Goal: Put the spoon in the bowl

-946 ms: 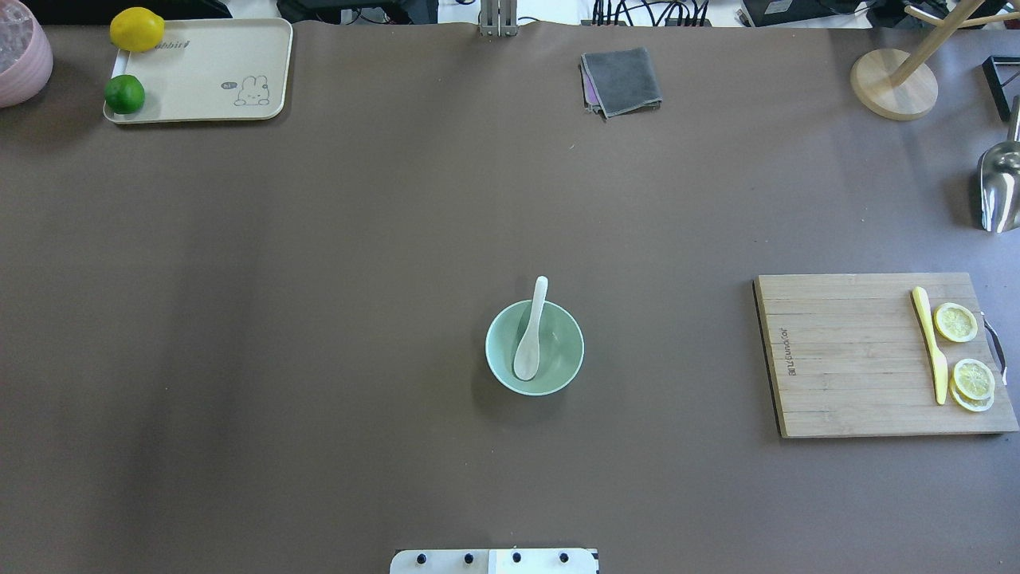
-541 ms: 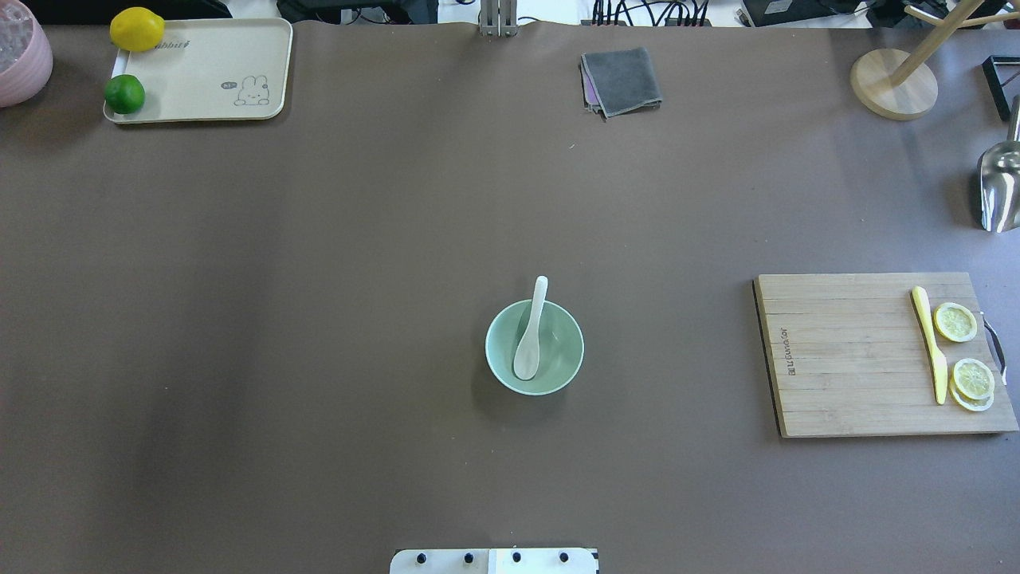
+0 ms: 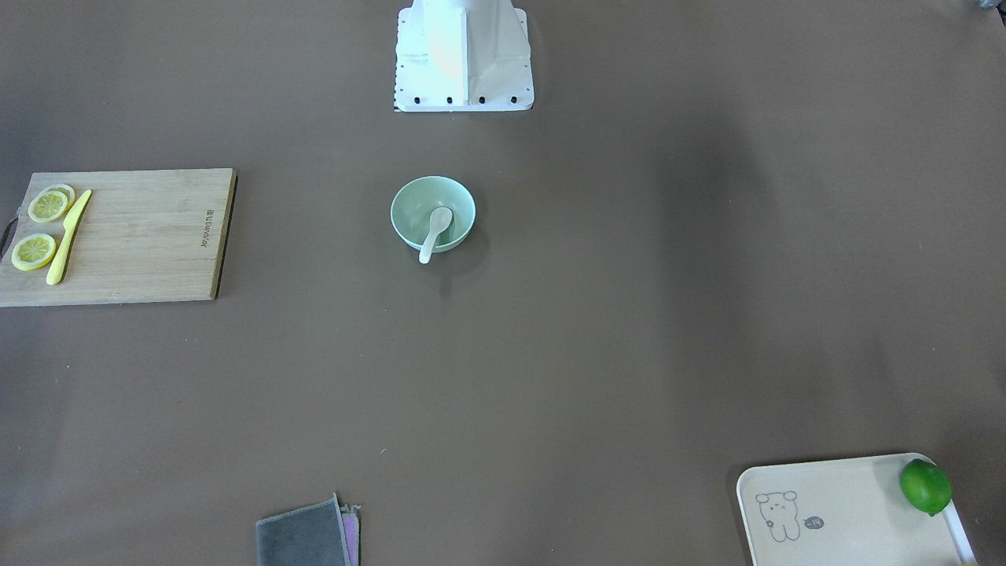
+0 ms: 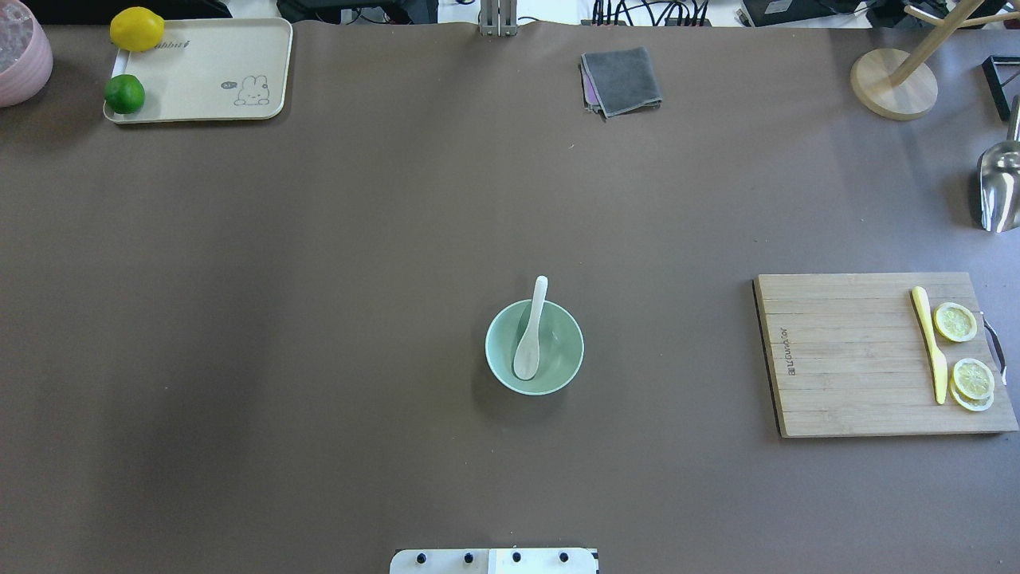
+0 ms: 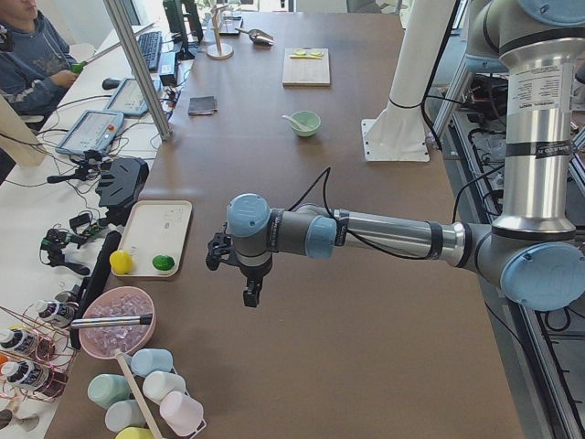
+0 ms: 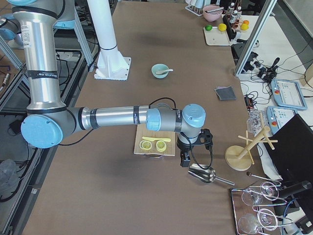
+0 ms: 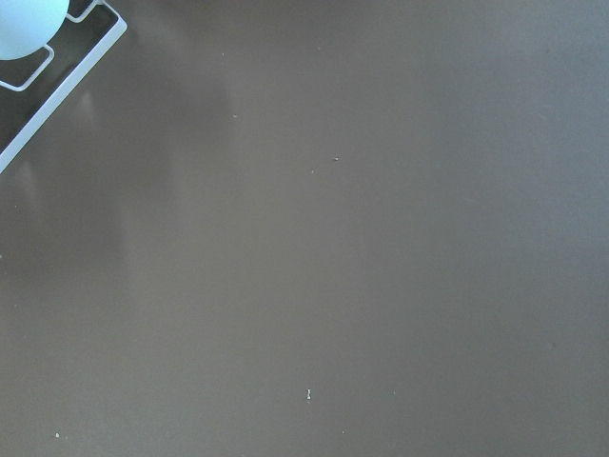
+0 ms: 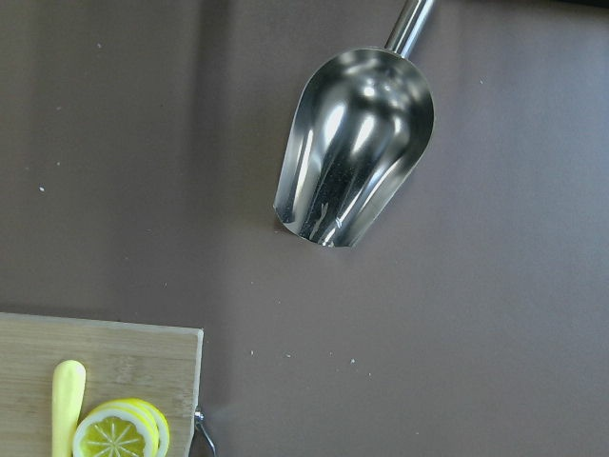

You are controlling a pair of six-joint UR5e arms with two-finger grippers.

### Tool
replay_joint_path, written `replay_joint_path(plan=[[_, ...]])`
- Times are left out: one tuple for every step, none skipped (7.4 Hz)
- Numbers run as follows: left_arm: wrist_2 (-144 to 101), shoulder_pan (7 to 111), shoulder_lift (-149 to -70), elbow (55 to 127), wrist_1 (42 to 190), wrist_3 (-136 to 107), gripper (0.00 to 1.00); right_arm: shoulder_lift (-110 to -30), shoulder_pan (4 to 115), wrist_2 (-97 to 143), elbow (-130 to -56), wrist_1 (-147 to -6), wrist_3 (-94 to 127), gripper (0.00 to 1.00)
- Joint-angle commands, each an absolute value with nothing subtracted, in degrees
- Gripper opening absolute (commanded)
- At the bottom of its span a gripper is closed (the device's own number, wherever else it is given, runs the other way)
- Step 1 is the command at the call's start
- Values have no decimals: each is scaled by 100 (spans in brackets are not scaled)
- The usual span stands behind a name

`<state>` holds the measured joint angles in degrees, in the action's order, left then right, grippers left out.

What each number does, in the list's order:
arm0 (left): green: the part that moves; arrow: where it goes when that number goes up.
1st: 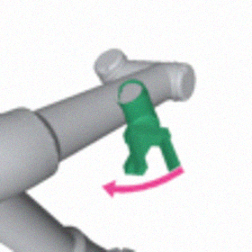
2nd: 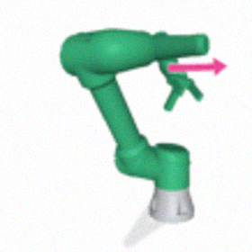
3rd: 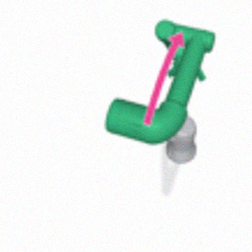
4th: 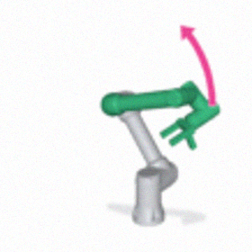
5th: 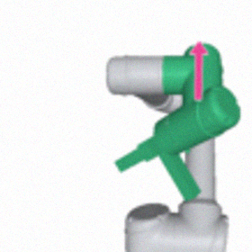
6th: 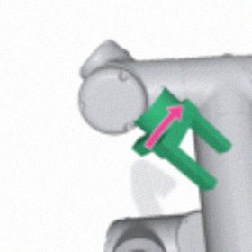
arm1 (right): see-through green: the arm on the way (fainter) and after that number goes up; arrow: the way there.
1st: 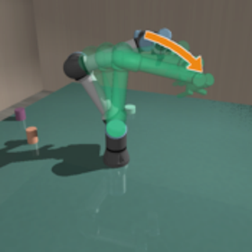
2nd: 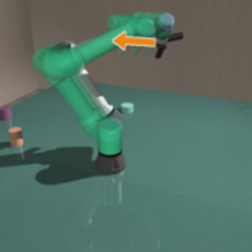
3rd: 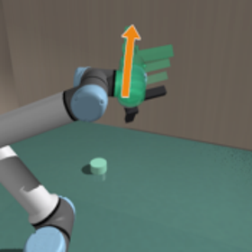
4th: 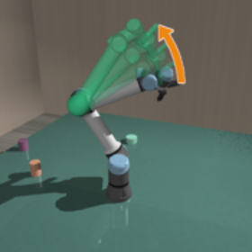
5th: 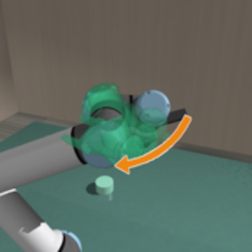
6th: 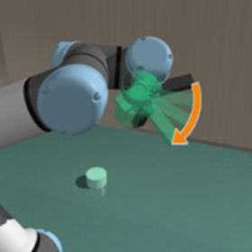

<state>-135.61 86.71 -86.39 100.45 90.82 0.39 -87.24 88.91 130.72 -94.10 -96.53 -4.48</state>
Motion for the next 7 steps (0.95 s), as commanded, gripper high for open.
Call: replay_joint_path(plan=[[-13562,8675,-8605,10064,9088,35,98,-8762,8895,13069,-9439,-9659,-448,100],[-13562,8675,-8604,10046,9088,35,98,-8771,8895,13069,-9439,-9659,-448,100],[-13535,8675,-8604,10020,9079,35,98,-8780,8895,13069,-9431,-9659,-448,100],[-13544,8701,-8596,10115,9079,35,98,-8789,8895,13087,-9405,-9659,-440,100],[-13518,8727,-8596,10160,9062,35,98,-8928,8895,13165,-9457,-9642,-439,100],[-13544,8754,-8587,10291,9062,35,98,-9017,8895,13210,-9579,-9642,-431,100],[-13553,8745,-8474,10292,9070,35,98,-9122,8895,13210,-9702,-9642,-431,100]])
